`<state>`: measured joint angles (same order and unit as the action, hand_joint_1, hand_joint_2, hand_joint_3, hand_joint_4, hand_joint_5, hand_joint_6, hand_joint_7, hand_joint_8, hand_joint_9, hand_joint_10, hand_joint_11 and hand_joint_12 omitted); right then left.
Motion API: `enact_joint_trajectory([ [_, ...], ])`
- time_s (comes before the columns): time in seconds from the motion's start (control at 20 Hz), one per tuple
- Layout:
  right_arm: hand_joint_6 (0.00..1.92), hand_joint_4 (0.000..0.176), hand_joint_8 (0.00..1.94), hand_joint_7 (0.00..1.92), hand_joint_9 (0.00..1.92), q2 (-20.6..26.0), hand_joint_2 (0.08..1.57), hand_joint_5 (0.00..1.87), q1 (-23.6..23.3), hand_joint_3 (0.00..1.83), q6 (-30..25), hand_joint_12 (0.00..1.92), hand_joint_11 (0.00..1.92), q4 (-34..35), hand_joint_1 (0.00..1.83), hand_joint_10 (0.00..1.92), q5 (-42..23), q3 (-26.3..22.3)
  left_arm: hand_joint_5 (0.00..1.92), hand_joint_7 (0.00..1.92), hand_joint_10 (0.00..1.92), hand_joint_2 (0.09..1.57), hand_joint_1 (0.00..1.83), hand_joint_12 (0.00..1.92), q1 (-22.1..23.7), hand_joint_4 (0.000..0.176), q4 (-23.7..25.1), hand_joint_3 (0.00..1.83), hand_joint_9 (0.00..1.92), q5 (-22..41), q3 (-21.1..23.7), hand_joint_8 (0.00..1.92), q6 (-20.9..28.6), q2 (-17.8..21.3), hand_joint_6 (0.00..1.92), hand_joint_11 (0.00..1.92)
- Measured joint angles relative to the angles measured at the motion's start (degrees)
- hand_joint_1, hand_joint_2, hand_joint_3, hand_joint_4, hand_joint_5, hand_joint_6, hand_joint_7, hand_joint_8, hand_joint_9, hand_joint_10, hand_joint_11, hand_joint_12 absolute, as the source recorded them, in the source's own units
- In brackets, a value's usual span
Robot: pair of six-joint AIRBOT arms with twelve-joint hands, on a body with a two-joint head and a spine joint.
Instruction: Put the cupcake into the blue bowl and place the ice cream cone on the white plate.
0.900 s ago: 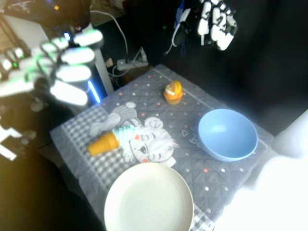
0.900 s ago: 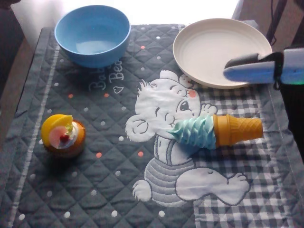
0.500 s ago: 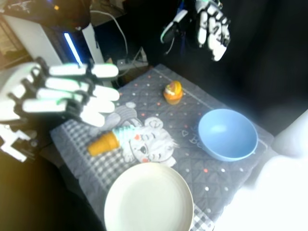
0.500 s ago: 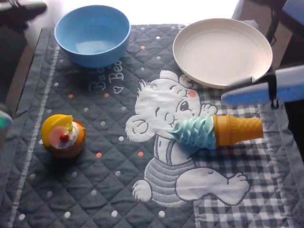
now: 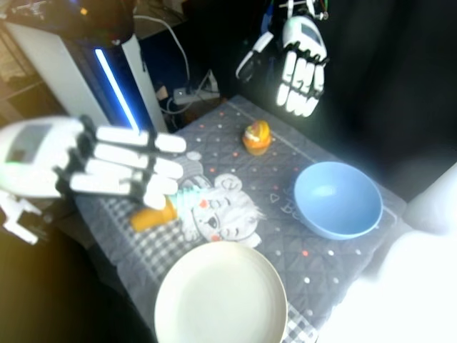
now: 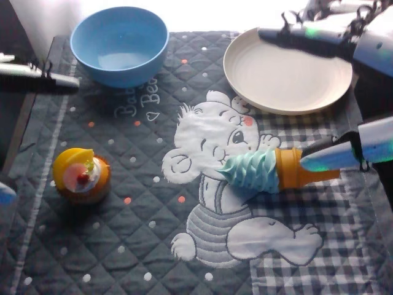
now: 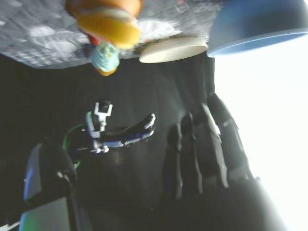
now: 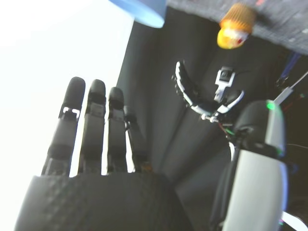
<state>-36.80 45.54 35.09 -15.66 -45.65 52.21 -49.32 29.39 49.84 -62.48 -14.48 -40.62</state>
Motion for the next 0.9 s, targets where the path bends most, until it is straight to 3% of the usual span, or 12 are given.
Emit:
enact_joint_trajectory([
  [0.2,0.01,0.0,0.01,0.46,0.55,-0.2,0.71,0.23,-4.3,0.0,-5.7,0.69,0.27,-9.2,0.67,0.02,6.7,0.7,0.42,0.51,0.01,0.75,0.89,0.87,5.7,0.0,9.8,0.0,0.53,-5.8,-1.8,0.01,6.2,-1.9,0.0,0.17],
  [0.4,0.01,0.0,0.02,0.55,0.59,-3.3,0.66,0.3,-7.1,0.0,-14.7,0.68,0.27,-20.1,0.83,0.02,12.6,3.7,0.4,0.54,0.01,0.74,0.85,0.94,9.8,0.0,18.1,0.0,0.57,-9.9,-4.1,0.0,12.2,-4.8,0.0,0.17],
  [0.5,0.0,0.0,0.0,0.57,0.63,-4.2,0.63,0.34,-8.2,0.0,-18.0,0.58,0.38,-24.3,0.84,0.01,15.3,4.4,0.39,0.53,0.0,0.74,0.89,0.93,11.5,0.0,22.8,0.0,0.55,-11.6,-5.3,0.0,16.2,-6.2,0.0,0.16],
  [0.55,0.01,0.0,0.01,0.6,0.64,-4.5,0.63,0.36,-9.4,0.0,-21.1,0.57,0.38,-27.9,0.83,0.01,15.9,5.0,0.42,0.52,0.0,0.72,0.88,0.77,12.2,0.0,25.6,0.0,0.53,-12.2,-5.8,0.0,18.8,-6.9,0.0,0.19],
  [0.75,0.01,0.0,0.01,0.66,0.68,-6.9,0.62,0.45,-10.7,0.0,-25.9,0.63,0.39,-34.8,0.85,0.01,17.7,6.1,0.44,0.51,0.0,0.74,0.87,0.76,12.6,0.0,29.1,0.01,0.51,-12.5,-6.1,0.0,20.9,-7.8,0.0,0.2],
  [0.9,0.0,0.0,0.0,0.63,0.62,-7.5,0.63,0.45,-11.0,0.0,-26.2,0.73,0.3,-34.8,0.83,0.0,17.9,6.4,0.41,0.48,0.0,0.74,0.84,0.78,13.3,0.0,31.9,0.0,0.48,-12.8,-6.1,0.0,22.4,-7.8,0.0,0.13],
])
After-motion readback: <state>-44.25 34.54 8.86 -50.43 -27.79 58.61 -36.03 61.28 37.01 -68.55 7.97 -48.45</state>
